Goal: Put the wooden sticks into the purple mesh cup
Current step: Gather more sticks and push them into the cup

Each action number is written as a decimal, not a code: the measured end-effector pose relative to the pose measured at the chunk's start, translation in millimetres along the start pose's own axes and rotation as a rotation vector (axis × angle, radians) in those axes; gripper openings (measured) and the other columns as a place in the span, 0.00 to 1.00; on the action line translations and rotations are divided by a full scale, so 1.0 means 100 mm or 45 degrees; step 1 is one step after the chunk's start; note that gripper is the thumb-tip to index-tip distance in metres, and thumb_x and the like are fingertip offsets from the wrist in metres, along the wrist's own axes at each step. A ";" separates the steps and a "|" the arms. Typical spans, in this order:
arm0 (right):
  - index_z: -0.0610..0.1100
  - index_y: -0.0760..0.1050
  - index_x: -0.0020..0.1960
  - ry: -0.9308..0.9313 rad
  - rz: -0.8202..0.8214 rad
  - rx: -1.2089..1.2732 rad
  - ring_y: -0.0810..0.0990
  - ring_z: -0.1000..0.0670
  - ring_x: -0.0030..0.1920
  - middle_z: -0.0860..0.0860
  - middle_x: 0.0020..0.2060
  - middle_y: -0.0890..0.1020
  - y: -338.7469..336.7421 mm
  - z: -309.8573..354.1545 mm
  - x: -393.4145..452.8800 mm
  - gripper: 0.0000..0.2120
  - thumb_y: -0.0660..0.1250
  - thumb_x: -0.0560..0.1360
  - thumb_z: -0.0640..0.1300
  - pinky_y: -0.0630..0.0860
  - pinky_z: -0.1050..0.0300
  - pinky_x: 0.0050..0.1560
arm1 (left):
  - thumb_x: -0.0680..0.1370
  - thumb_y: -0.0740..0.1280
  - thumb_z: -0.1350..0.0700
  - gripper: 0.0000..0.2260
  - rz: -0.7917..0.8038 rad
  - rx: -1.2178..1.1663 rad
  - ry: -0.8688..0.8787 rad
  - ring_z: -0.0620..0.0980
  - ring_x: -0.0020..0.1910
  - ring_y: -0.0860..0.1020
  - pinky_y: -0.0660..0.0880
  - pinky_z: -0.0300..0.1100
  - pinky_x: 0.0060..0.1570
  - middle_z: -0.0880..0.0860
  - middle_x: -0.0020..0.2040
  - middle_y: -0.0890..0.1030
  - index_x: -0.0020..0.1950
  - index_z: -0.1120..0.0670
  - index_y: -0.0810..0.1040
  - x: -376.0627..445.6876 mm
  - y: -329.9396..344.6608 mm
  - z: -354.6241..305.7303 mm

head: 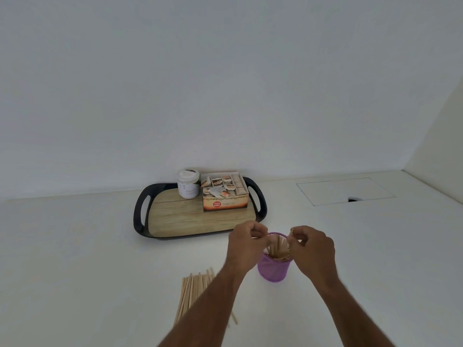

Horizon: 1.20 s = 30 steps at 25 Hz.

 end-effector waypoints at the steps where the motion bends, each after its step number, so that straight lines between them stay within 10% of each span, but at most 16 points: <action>1: 0.45 0.82 0.51 -0.002 -0.007 -0.013 0.81 0.52 0.41 0.52 0.44 0.86 0.00 0.01 0.00 0.08 0.71 0.72 0.43 0.72 0.60 0.46 | 0.70 0.79 0.52 0.11 -0.007 -0.027 -0.008 0.45 0.44 0.84 0.82 0.42 0.46 0.49 0.44 0.86 0.49 0.53 0.83 0.00 -0.04 0.00; 8: 0.45 0.77 0.63 -0.092 -0.124 -0.144 0.76 0.46 0.55 0.51 0.56 0.83 0.00 0.22 -0.08 0.21 0.72 0.72 0.47 0.72 0.55 0.50 | 0.77 0.73 0.52 0.07 -0.254 -0.242 -0.117 0.51 0.41 0.85 0.83 0.47 0.42 0.54 0.43 0.86 0.49 0.55 0.83 -0.08 -0.59 0.05; 13: 0.46 0.81 0.52 -0.464 -0.287 -0.047 0.78 0.50 0.45 0.52 0.46 0.83 0.12 0.47 -0.32 0.11 0.72 0.69 0.41 0.72 0.60 0.45 | 0.74 0.75 0.48 0.06 -0.385 0.112 -0.221 0.47 0.37 0.84 0.84 0.51 0.44 0.47 0.37 0.85 0.42 0.50 0.83 -0.18 -1.15 0.45; 20: 0.52 0.80 0.42 -0.189 0.576 -0.034 0.79 0.58 0.37 0.58 0.35 0.81 1.10 0.35 -0.88 0.05 0.72 0.69 0.52 0.78 0.58 0.46 | 0.63 0.79 0.39 0.22 -0.152 0.793 -0.609 0.50 0.35 0.83 0.81 0.44 0.40 0.50 0.37 0.83 0.38 0.54 0.77 -0.38 -1.51 1.01; 25: 0.52 0.79 0.51 -0.129 0.687 -0.274 0.77 0.56 0.45 0.58 0.43 0.79 1.34 0.34 -1.02 0.19 0.69 0.68 0.64 0.73 0.62 0.47 | 0.57 0.82 0.40 0.27 -0.046 0.936 -0.692 0.51 0.36 0.83 0.80 0.43 0.39 0.51 0.37 0.82 0.42 0.56 0.76 -0.45 -1.47 1.13; 30: 0.46 0.76 0.33 -0.130 0.720 -0.365 0.78 0.55 0.31 0.52 0.30 0.78 1.38 0.43 -1.00 0.12 0.66 0.70 0.52 0.78 0.59 0.38 | 0.59 0.83 0.48 0.20 -0.058 0.886 -0.732 0.51 0.39 0.85 0.80 0.40 0.40 0.52 0.37 0.84 0.40 0.58 0.81 -0.45 -1.46 1.19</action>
Point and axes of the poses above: each hand's wrist, its own x-axis towards the middle knuckle, its own y-axis out of the palm, z = x × y, the point moved 3 cm from there along x, towards the middle knuckle
